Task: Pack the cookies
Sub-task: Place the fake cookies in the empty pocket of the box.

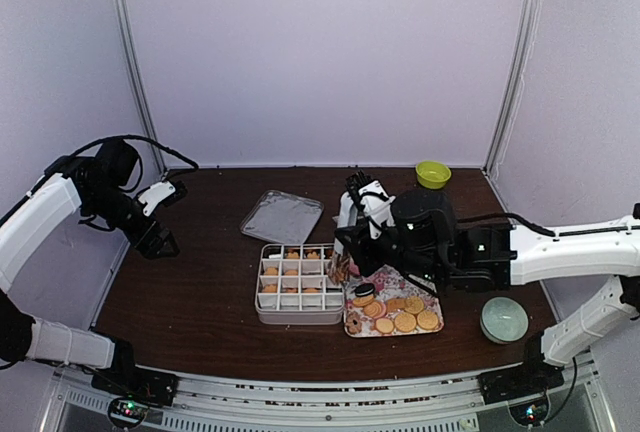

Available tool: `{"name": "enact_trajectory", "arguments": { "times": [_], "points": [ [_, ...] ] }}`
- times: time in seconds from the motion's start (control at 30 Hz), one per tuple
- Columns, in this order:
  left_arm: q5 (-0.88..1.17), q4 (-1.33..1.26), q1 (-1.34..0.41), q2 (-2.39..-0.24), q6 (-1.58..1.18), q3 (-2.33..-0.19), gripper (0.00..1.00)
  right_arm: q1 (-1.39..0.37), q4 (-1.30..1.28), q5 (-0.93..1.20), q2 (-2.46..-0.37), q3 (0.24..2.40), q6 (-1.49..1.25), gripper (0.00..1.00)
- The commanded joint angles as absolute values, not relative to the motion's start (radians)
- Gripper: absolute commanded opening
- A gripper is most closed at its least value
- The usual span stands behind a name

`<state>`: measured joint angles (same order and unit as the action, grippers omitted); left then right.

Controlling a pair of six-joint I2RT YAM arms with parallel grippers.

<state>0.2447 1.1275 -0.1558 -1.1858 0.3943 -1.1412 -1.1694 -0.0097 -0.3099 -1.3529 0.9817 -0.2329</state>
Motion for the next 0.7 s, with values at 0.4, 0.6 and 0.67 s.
{"name": "enact_trajectory", "arguments": {
  "times": [0.4, 0.6, 0.67],
  "points": [
    [0.253, 1.117, -0.149, -1.164, 0.402, -1.134, 0.86, -1.171, 0.029, -0.301, -1.47, 1.053, -0.208, 0.29],
    [0.256, 1.118, -0.148, -1.16, 0.404, -1.125, 0.86, -1.171, 0.025, -0.308, -1.457, 1.039, -0.214, 0.41],
    [0.258, 1.119, -0.148, -1.16, 0.403, -1.125, 0.85, -1.171, 0.025, -0.312, -1.45, 1.038, -0.212, 0.41]
  ]
}}
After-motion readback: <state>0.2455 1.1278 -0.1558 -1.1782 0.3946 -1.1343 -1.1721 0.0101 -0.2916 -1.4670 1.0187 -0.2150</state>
